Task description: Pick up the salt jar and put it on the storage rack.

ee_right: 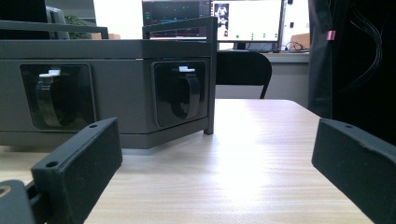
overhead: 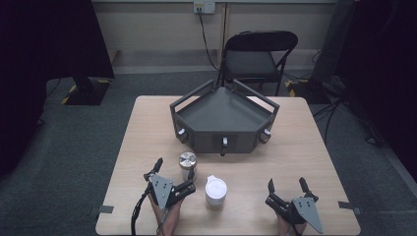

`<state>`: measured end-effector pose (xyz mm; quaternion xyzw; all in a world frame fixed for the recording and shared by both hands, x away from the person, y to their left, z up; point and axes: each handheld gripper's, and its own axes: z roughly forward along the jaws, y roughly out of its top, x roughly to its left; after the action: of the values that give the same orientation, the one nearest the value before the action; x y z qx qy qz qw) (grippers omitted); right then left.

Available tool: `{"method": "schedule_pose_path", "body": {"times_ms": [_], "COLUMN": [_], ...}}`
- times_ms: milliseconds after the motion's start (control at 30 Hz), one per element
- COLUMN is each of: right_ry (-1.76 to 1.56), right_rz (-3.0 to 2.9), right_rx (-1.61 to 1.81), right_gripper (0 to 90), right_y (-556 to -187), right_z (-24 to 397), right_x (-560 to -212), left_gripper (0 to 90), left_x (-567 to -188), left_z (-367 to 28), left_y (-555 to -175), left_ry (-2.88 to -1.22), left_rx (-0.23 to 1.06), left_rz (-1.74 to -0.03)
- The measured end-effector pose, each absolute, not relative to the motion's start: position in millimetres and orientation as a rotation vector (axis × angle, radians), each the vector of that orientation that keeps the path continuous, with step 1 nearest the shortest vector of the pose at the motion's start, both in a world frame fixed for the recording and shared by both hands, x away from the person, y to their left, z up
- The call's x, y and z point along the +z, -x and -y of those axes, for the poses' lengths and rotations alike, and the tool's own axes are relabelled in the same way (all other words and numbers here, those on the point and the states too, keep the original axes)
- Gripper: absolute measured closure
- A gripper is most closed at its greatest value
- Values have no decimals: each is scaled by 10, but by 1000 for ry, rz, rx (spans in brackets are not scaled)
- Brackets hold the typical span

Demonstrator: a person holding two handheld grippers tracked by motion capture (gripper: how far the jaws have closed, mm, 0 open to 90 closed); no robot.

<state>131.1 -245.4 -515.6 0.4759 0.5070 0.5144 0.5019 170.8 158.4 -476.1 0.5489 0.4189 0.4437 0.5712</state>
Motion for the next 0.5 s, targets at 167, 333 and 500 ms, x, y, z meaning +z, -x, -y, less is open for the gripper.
{"method": "schedule_pose_path", "body": {"times_ms": [167,333,500], "right_ry": [-1150,-1150,-1151], "right_rz": [-1225,-1225,-1223], "right_rx": [1243,1243,1241], "right_gripper": [3,5,5], "right_y": [-1311,-1311,-1311], "right_z": [2455,2453,2449], "right_x": [-5156,-5156,-5156], "left_gripper": [9,25,38], "left_x": [-4727,-4722,-4747], "left_z": [-1572,-1563,-1553], "left_y": [-1800,-1863,-1912], "left_ry": [-1301,-1324,-1333], "left_rx": [1002,974,952], "left_rz": [-991,-999,-1003]}}
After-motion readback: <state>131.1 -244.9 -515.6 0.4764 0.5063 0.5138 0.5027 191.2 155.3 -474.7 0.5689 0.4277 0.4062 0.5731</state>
